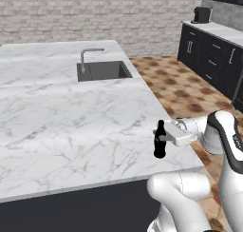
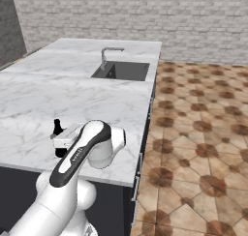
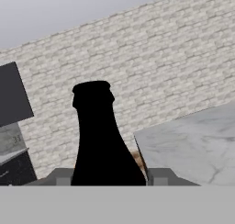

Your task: Pick the bottled drink from the counter and place it in the open cabinet.

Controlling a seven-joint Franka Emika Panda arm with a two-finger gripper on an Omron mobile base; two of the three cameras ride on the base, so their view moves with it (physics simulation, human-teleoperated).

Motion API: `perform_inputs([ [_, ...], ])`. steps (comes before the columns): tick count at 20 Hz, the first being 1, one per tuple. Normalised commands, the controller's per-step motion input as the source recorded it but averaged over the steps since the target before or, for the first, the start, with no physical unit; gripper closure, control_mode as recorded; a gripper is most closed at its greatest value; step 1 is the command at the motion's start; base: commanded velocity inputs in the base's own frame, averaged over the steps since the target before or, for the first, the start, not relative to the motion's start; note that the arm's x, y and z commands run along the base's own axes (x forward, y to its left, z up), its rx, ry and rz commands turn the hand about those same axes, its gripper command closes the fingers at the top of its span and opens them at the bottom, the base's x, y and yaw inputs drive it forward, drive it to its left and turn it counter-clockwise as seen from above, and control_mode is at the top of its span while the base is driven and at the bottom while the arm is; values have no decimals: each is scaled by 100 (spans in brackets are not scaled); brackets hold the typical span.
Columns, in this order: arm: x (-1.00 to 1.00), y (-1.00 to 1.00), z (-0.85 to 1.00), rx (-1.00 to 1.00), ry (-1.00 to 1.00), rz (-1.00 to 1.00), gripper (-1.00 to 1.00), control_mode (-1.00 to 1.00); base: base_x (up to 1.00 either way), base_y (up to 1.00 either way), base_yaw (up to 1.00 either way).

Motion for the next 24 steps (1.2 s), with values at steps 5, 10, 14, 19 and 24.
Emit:
perform_inputs([
  [5, -18, -6, 9, 4, 0, 0, 100, -100, 0, 0, 0],
  [10, 0, 0, 0, -2, 4, 0, 100, -100, 0, 0, 0],
  [14, 0, 0, 0, 0, 0, 0, 100, -100, 0, 0, 0],
  [19, 0, 0, 0, 0, 0, 0, 100, -100, 0, 0, 0],
  [24, -2, 0, 0, 0, 0, 0, 100, -100, 0, 0, 0],
])
